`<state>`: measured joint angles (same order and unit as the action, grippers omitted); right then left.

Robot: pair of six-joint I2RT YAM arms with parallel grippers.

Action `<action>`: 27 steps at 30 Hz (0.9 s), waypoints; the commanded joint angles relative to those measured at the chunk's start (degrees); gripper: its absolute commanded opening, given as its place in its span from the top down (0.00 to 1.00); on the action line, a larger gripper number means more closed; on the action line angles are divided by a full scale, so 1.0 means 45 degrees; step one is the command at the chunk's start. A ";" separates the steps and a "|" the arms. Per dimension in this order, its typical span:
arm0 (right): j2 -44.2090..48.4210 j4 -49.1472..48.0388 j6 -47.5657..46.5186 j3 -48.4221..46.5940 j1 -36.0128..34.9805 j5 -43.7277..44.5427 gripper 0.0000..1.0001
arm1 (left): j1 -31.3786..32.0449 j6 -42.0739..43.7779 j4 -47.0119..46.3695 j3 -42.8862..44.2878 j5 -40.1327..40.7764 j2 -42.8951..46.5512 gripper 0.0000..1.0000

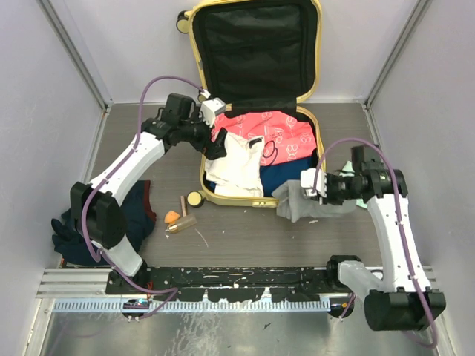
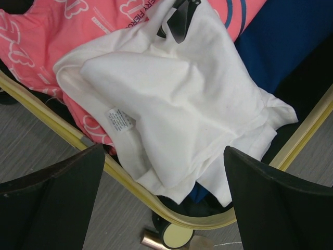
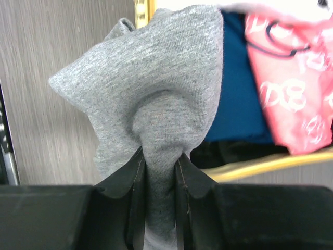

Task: Pack the luggage

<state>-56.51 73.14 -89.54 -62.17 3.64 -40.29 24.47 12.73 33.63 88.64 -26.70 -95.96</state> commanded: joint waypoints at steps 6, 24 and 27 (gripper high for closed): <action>-0.3509 -0.3387 0.5388 -0.3041 -0.4023 0.0876 0.99 | -0.0524 -0.0183 -0.0423 -0.0045 -0.0044 0.0697 0.02; -1.0803 -0.6541 0.4606 -0.4723 -0.3706 0.2506 0.94 | -0.1124 -0.0063 -0.0010 -0.0421 0.0315 0.0988 0.02; -1.1135 -0.7350 0.4416 -0.4518 -0.3597 0.2745 0.89 | -0.1148 0.0081 -0.0059 -0.0611 0.0401 0.1094 0.02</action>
<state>-105.06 52.84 -67.09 -81.76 -14.20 -32.32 19.75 12.45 34.22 86.54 -25.58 -94.35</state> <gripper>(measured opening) 0.264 0.979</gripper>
